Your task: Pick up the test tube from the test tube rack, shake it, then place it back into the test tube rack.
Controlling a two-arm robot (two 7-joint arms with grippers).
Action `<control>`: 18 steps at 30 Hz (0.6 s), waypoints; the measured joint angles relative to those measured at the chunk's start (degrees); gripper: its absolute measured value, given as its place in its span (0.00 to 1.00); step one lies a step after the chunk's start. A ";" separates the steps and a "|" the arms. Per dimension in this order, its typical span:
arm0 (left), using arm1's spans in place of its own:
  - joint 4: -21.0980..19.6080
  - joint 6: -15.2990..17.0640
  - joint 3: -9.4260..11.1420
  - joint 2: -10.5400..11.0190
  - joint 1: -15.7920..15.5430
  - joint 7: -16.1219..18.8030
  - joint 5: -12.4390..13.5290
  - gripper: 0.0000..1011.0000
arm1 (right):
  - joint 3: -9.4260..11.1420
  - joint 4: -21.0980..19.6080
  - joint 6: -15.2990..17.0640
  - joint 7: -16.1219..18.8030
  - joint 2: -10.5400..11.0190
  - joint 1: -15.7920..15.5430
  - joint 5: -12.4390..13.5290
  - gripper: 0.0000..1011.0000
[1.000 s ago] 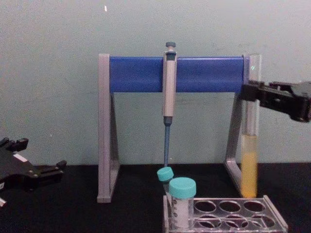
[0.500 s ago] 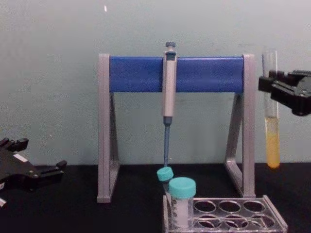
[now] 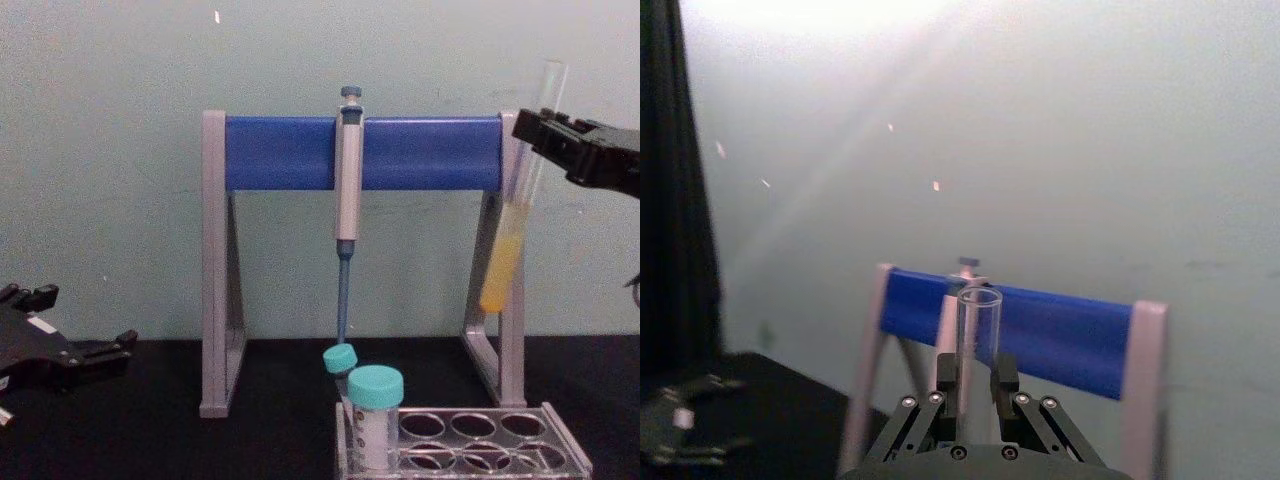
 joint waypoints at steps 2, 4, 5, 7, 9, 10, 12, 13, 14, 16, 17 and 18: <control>0.00 0.00 0.00 0.00 0.00 0.00 0.00 0.99 | 0.33 0.21 1.49 2.15 -0.22 0.12 2.91 0.23; 0.00 0.00 0.00 0.00 0.00 0.00 0.00 0.99 | 0.40 0.27 3.26 4.38 0.05 0.24 5.91 0.23; 0.00 0.00 0.00 0.00 0.00 0.00 0.00 0.99 | 0.38 0.27 3.89 5.14 0.28 0.30 6.85 0.23; 0.00 0.00 0.00 0.00 0.00 0.00 0.00 0.99 | 0.26 0.27 4.93 6.51 0.80 0.41 8.29 0.23; 0.00 0.00 0.00 0.00 0.00 0.00 0.00 0.99 | -0.13 0.18 6.62 8.88 1.94 0.59 10.34 0.23; 0.00 0.00 0.00 0.00 0.00 0.00 0.00 0.99 | -0.28 0.13 7.16 9.72 2.34 0.67 11.00 0.23; 0.00 0.00 0.00 0.00 0.00 0.00 0.00 0.99 | -0.86 0.02 8.88 12.39 3.81 0.93 12.65 0.23; 0.00 0.00 0.00 0.00 0.00 0.00 0.00 0.99 | -1.10 -0.06 9.50 13.33 4.42 1.03 13.11 0.23; 0.00 0.00 0.00 0.00 0.00 0.00 0.00 0.99 | -1.32 -0.13 10.06 14.05 4.99 1.12 13.46 0.23; 0.00 0.00 0.00 0.00 0.00 0.00 0.00 0.99 | -2.17 -0.50 12.05 16.57 7.38 1.47 14.31 0.23; 0.00 0.00 0.00 0.00 0.00 0.00 0.00 0.99 | -2.17 -0.50 12.05 16.57 7.38 1.47 14.31 0.23; 0.00 0.00 0.00 0.00 0.00 0.00 0.00 0.99 | -2.42 -0.79 12.63 17.34 8.43 1.49 14.47 0.23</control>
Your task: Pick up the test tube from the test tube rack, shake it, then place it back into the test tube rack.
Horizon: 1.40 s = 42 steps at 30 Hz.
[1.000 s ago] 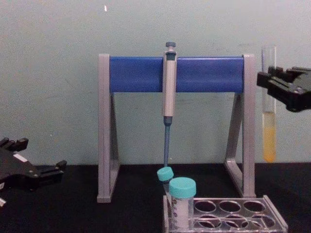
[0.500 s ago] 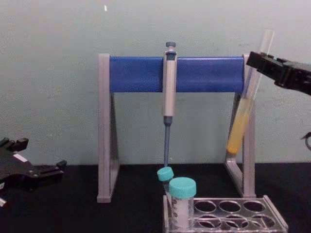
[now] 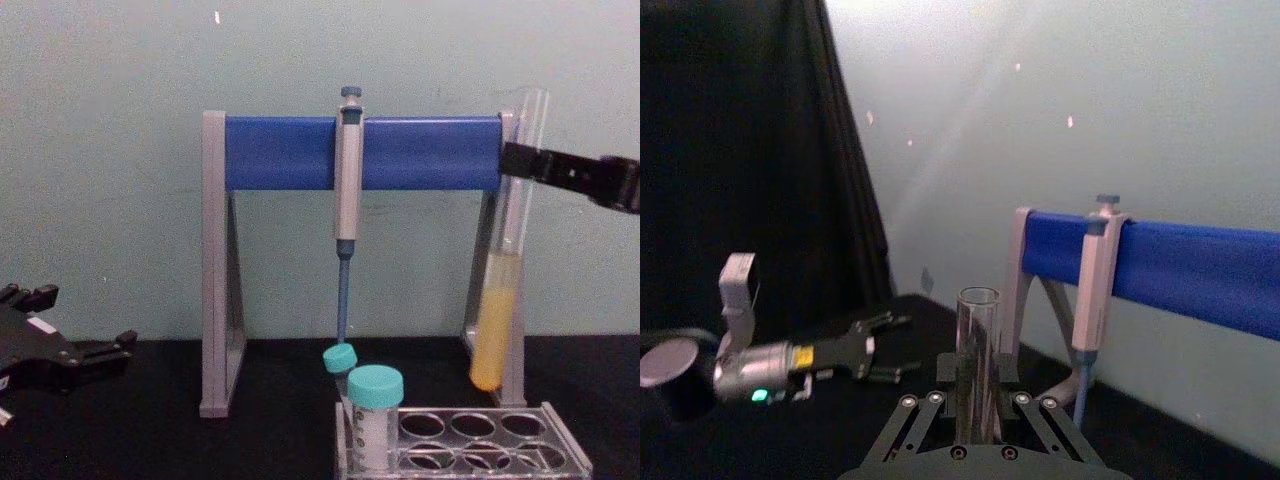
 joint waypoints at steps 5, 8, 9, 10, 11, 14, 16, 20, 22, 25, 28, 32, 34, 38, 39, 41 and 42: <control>0.00 0.00 0.00 0.00 0.00 0.00 0.00 0.99 | -0.16 -1.42 0.23 0.18 2.83 -0.37 -0.39 0.23; 0.00 0.00 0.00 0.00 0.00 0.00 0.00 0.99 | -0.17 -2.96 -1.23 -1.74 4.83 -0.95 -2.99 0.23; 0.00 0.00 0.00 0.00 0.00 0.00 0.00 0.99 | -0.20 -3.33 -1.76 -2.49 5.27 -1.08 -3.90 0.23; 0.00 0.00 0.00 0.00 0.00 0.00 0.00 0.99 | -0.26 -3.60 -2.16 -3.11 5.58 -1.17 -4.65 0.23; 0.00 0.00 0.00 0.00 0.00 0.00 0.00 0.99 | -0.38 -4.23 -3.25 -4.73 6.22 -1.35 -6.49 0.23; 0.00 0.00 0.00 0.00 0.00 0.00 0.00 0.99 | -0.70 -5.07 -5.65 -8.31 6.84 -1.55 -10.64 0.23; 0.00 0.00 0.00 0.00 0.00 0.00 0.00 0.99 | -0.74 -5.23 -6.97 -10.50 6.57 -1.60 -13.13 0.23; 0.00 0.00 0.00 0.00 0.00 0.00 0.00 0.99 | -0.77 -4.95 -8.71 -13.43 4.98 -1.47 -16.47 0.23; 0.00 0.00 0.00 0.00 0.00 0.00 0.00 0.99 | -0.84 -4.46 -9.37 -15.21 3.55 -1.22 -17.95 0.23; 0.00 0.00 0.00 0.00 0.00 0.00 0.00 0.99 | -0.96 -3.36 -10.06 -17.22 1.15 -0.67 -19.28 0.23; 0.00 0.00 0.00 0.00 0.00 0.00 0.01 0.99 | -1.08 -2.50 -10.33 -18.51 -0.68 -0.28 -19.99 0.23; 0.00 0.00 0.00 0.00 0.00 0.00 0.00 0.99 | -1.52 -1.10 -10.41 -19.77 -3.67 0.43 -20.75 0.23; 0.00 0.00 0.00 0.00 0.00 0.00 0.00 0.99 | -1.69 -0.83 -10.35 -19.78 -4.40 0.59 -20.82 0.23; 0.00 0.00 0.00 0.00 0.00 0.00 0.00 0.99 | -1.96 -0.54 -9.72 -18.36 -5.74 0.69 -20.06 0.23; 0.00 0.00 0.00 0.00 0.00 0.00 0.00 0.99 | -2.05 -0.54 -9.28 -17.22 -6.01 0.69 -19.27 0.23; 0.00 0.00 0.00 0.00 0.00 0.00 0.00 0.99 | -2.21 -0.57 -8.53 -15.14 -6.06 0.69 -17.77 0.23; 0.00 0.00 0.00 0.00 0.00 0.00 0.00 0.99 | -2.28 -0.59 -8.29 -14.48 -6.02 0.69 -17.21 0.23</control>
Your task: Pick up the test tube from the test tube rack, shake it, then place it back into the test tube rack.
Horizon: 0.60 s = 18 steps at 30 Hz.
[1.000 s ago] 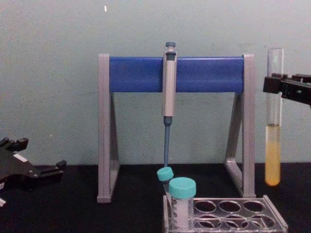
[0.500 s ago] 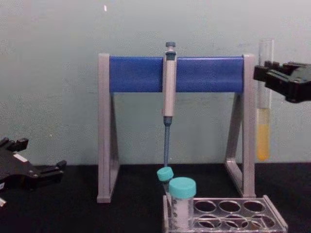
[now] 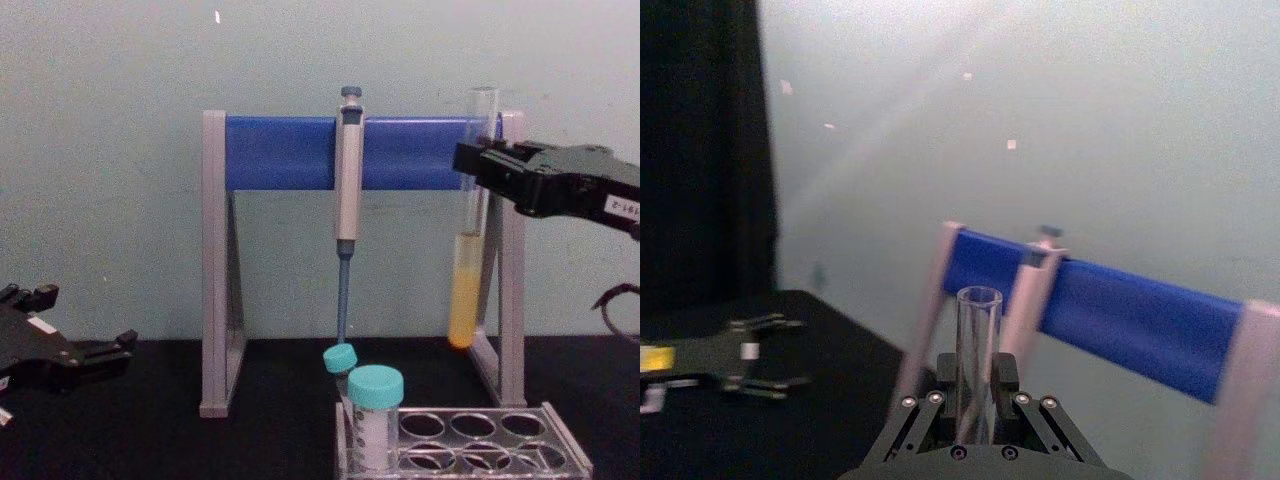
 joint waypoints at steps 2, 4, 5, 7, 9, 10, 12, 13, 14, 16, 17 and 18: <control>0.00 0.00 0.00 0.00 0.00 0.00 0.00 0.99 | -0.09 -0.09 0.58 1.50 0.27 0.01 1.26 0.23; 0.00 0.00 0.00 0.00 0.00 0.00 0.00 0.99 | -0.28 -0.28 1.61 3.89 1.06 0.10 3.44 0.23; 0.00 0.00 0.00 0.00 0.00 0.00 0.00 0.99 | -0.35 -0.34 1.94 4.65 1.39 0.14 4.12 0.23; 0.00 0.00 0.00 0.00 0.00 0.00 0.00 0.99 | -0.51 -0.51 3.18 7.05 2.64 0.21 6.20 0.23; 0.00 0.00 0.00 0.00 0.00 0.00 0.00 0.99 | -0.63 -0.62 5.04 9.53 4.14 0.34 8.38 0.23; 0.00 0.00 0.00 0.00 0.00 0.00 0.00 0.99 | -0.65 -0.64 5.63 10.31 4.68 0.37 9.06 0.23; 0.00 0.00 0.00 0.00 0.00 0.00 0.00 0.99 | -0.60 -0.65 7.12 12.01 6.11 0.37 10.79 0.23; 0.00 0.00 0.00 0.00 -0.01 0.00 0.00 0.99 | -0.52 -0.68 7.53 12.47 6.62 0.33 11.24 0.23; 0.00 0.00 0.00 0.00 0.00 0.00 0.00 0.99 | -0.42 -0.74 7.86 12.78 7.12 0.23 11.67 0.23; 0.00 0.00 0.00 0.00 0.00 0.00 0.00 0.99 | 0.03 -1.06 8.27 13.03 8.58 -0.30 12.32 0.23; 0.00 0.00 0.00 0.00 -0.01 0.00 0.00 0.99 | 0.18 -1.20 8.28 12.96 8.99 -0.47 12.40 0.23; 0.00 0.00 0.00 0.00 -0.01 0.00 0.00 0.99 | 0.45 -1.47 8.22 12.62 9.78 -0.81 12.39 0.23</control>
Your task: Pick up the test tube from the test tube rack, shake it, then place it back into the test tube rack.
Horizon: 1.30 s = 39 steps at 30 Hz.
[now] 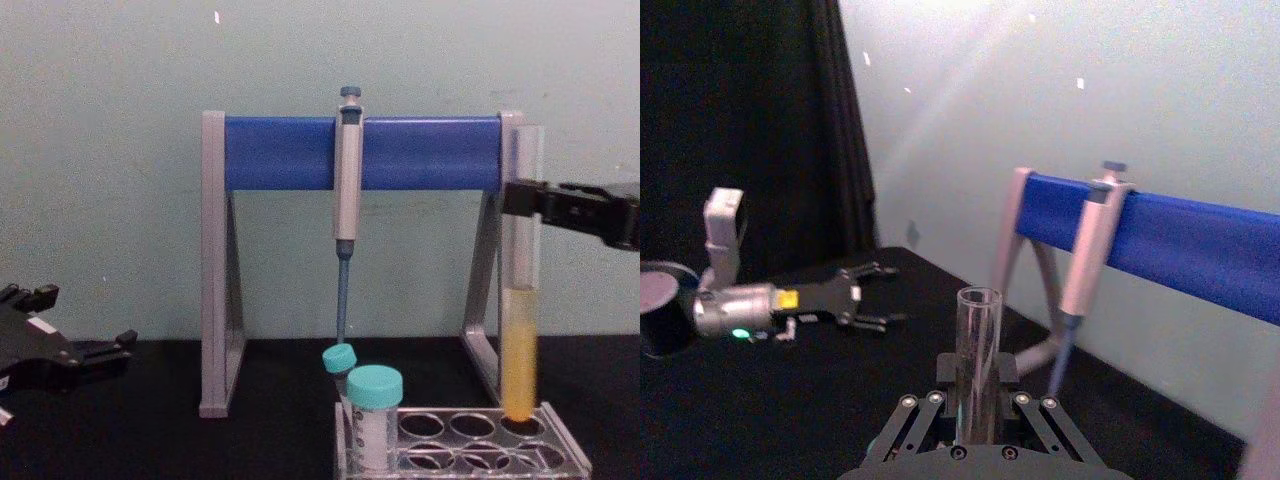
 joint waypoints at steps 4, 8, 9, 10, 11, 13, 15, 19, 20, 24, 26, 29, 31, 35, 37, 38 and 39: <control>0.00 0.00 0.00 0.00 0.00 0.00 0.00 0.99 | 0.32 -0.68 -6.35 -8.41 1.34 -0.21 -7.03 0.23; 0.00 0.00 0.00 0.00 0.00 0.00 0.00 0.99 | 0.06 -0.03 -8.59 -10.50 -0.25 0.36 -9.62 0.23; 0.00 0.00 0.00 0.00 0.00 0.00 0.00 0.99 | 0.03 0.18 -8.86 -10.71 -0.66 0.50 -9.89 0.23; 0.00 0.00 0.00 0.00 0.00 0.00 0.00 0.99 | 0.00 0.62 -9.44 -11.13 -1.55 0.78 -10.37 0.23; 0.00 0.00 0.00 0.00 0.00 0.00 0.00 0.99 | -0.01 0.83 -9.69 -11.26 -1.97 0.92 -10.58 0.23; 0.00 0.00 0.00 0.00 0.00 0.00 0.00 0.99 | -0.01 1.49 -10.14 -11.34 -3.25 1.37 -10.69 0.23; 0.00 0.00 0.00 0.00 0.00 0.00 0.00 0.99 | -0.01 1.90 -10.28 -11.13 -4.00 1.65 -10.44 0.23; 0.00 0.00 0.00 0.00 0.00 0.00 0.00 0.99 | -0.23 2.95 -10.59 -9.40 -5.52 2.33 -9.06 0.23; 0.00 0.00 0.00 0.00 0.00 0.00 0.00 0.99 | -0.37 3.23 -10.74 -8.37 -5.80 2.49 -8.37 0.23; 0.00 0.00 0.00 0.00 0.00 0.00 0.00 0.99 | -0.74 3.64 -11.62 -5.91 -5.87 2.53 -6.99 0.23; 0.00 0.00 0.00 0.00 0.00 0.00 0.00 0.99 | -0.87 3.86 -12.63 -4.44 -5.62 2.33 -6.34 0.23; 0.00 0.00 0.00 0.00 0.00 0.00 0.00 0.99 | -0.94 4.05 -13.85 -2.90 -5.19 1.91 -5.56 0.23; 0.00 0.00 0.00 0.00 0.00 0.00 0.00 0.99 | -0.98 4.20 -14.23 -2.37 -5.05 1.74 -5.24 0.23; 0.00 0.00 0.00 0.00 0.00 0.00 0.00 0.99 | -1.24 4.64 -14.85 -1.52 -4.79 1.51 -4.62 0.23; 0.00 0.00 0.00 0.00 0.00 0.00 0.00 0.99 | -1.31 4.72 -14.90 -1.47 -4.75 1.49 -4.54 0.23; 0.00 0.00 0.00 0.00 0.00 0.00 0.00 0.99 | -1.39 4.78 -14.96 -1.42 -4.71 1.47 -4.47 0.23; 0.00 0.00 0.00 0.00 0.00 0.00 0.00 0.99 | -1.42 4.80 -14.99 -1.42 -4.69 1.47 -4.44 0.23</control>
